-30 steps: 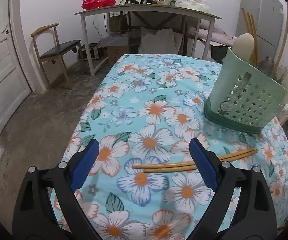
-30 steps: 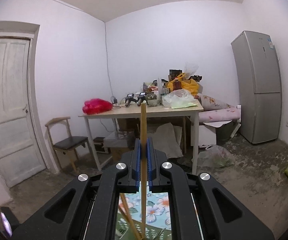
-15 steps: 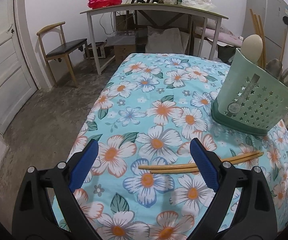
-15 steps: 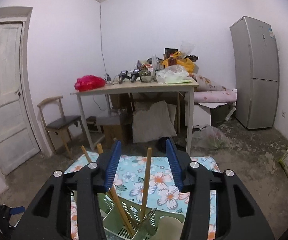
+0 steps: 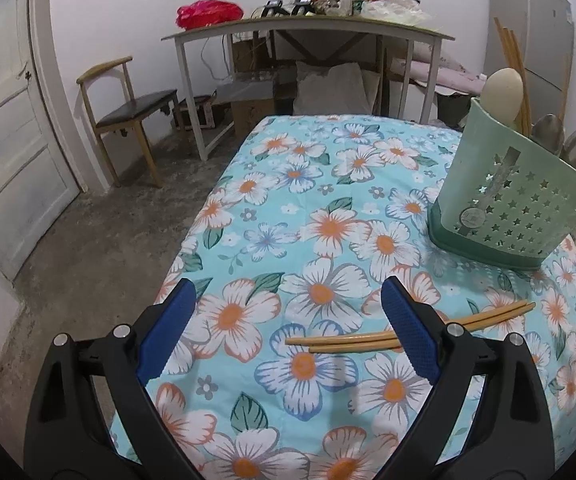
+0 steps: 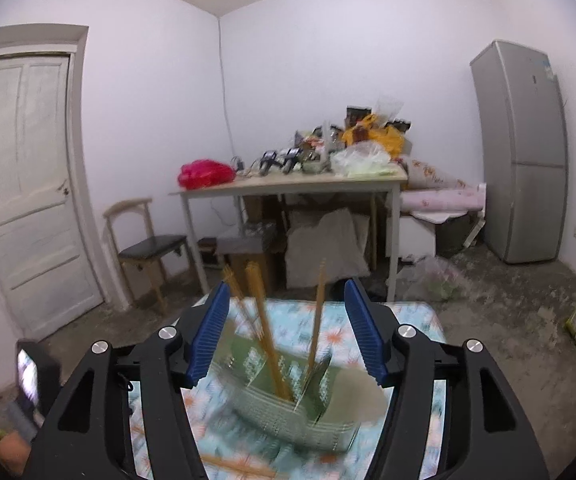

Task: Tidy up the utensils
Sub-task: 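Withdraw both open tools from the caddy toward the loose chopsticks, then close the left tool on one bamboo chopstick while the right tool grasps the other, then lift both chopsticks off the cloth, holding one upright in each tool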

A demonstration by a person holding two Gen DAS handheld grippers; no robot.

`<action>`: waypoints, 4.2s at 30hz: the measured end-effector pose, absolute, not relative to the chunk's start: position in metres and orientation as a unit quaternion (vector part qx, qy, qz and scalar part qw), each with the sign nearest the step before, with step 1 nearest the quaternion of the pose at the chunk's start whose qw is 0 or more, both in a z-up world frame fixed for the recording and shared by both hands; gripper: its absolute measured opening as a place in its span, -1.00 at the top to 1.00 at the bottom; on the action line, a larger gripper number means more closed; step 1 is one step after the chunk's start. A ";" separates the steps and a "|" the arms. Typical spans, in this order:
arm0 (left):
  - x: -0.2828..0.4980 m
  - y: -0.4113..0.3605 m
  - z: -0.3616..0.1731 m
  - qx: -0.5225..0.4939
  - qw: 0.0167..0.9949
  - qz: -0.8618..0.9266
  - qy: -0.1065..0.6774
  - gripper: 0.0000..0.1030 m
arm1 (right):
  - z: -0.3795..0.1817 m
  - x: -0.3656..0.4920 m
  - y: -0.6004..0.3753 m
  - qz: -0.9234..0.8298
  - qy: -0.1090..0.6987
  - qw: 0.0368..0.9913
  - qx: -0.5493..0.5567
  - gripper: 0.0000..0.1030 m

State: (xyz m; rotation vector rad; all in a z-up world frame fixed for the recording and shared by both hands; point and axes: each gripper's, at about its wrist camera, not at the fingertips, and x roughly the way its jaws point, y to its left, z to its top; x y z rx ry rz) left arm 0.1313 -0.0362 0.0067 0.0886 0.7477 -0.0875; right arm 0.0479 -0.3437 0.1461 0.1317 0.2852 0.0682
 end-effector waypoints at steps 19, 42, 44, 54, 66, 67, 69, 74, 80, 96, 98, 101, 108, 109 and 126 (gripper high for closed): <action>0.137 -0.079 -0.012 0.141 0.896 -0.255 0.336 -0.80 | -0.056 0.015 -0.304 0.065 0.446 0.858 0.246 -0.15; 0.134 -0.074 -0.046 0.110 0.742 -0.385 0.538 0.71 | -0.059 0.022 -0.297 0.091 0.451 0.846 0.268 -0.15; 0.130 -0.068 -0.049 0.066 0.727 -0.386 0.564 0.80 | -0.061 0.022 -0.296 0.095 0.450 0.844 0.275 -0.15; 0.093 -0.050 -0.075 -0.167 0.657 -0.395 0.620 0.86 | -0.062 0.022 -0.294 0.121 0.444 0.828 0.321 0.00; 0.064 -0.036 -0.077 -0.196 0.701 -0.369 0.577 0.91 | -0.074 0.037 -0.291 0.084 0.457 0.823 0.328 0.52; 0.065 -0.035 -0.073 -0.186 0.709 -0.368 0.572 0.91 | -0.074 0.038 -0.291 0.078 0.455 0.825 0.326 0.54; 0.066 -0.033 -0.064 -0.160 0.727 -0.368 0.557 0.91 | -0.074 0.040 -0.291 0.072 0.454 0.827 0.325 0.59; 0.072 -0.038 -0.047 -0.133 0.749 -0.373 0.532 0.91 | -0.077 0.048 -0.293 0.057 0.451 0.829 0.326 0.69; 0.079 -0.054 -0.046 -0.115 0.751 -0.375 0.531 0.69 | -0.073 0.052 -0.288 0.050 0.451 0.841 0.296 0.75; 0.096 -0.105 -0.056 -0.003 0.784 -0.338 0.521 0.89 | -0.069 0.037 -0.303 0.023 0.448 0.858 0.251 0.82; 0.099 -0.101 -0.057 -0.013 0.783 -0.336 0.524 0.90 | -0.068 0.036 -0.304 0.024 0.448 0.859 0.247 0.82; 0.097 -0.094 -0.056 -0.018 0.785 -0.330 0.524 0.90 | -0.068 0.033 -0.305 0.028 0.449 0.859 0.246 0.84; 0.081 -0.061 -0.052 -0.029 0.789 -0.311 0.529 0.90 | -0.067 0.018 -0.312 0.038 0.459 0.851 0.252 0.86; 0.079 -0.058 -0.052 -0.029 0.789 -0.308 0.530 0.90 | -0.067 0.015 -0.314 0.040 0.460 0.849 0.255 0.87; 0.074 -0.023 -0.039 -0.051 0.792 -0.290 0.534 0.72 | -0.068 0.005 -0.317 0.045 0.477 0.835 0.271 0.85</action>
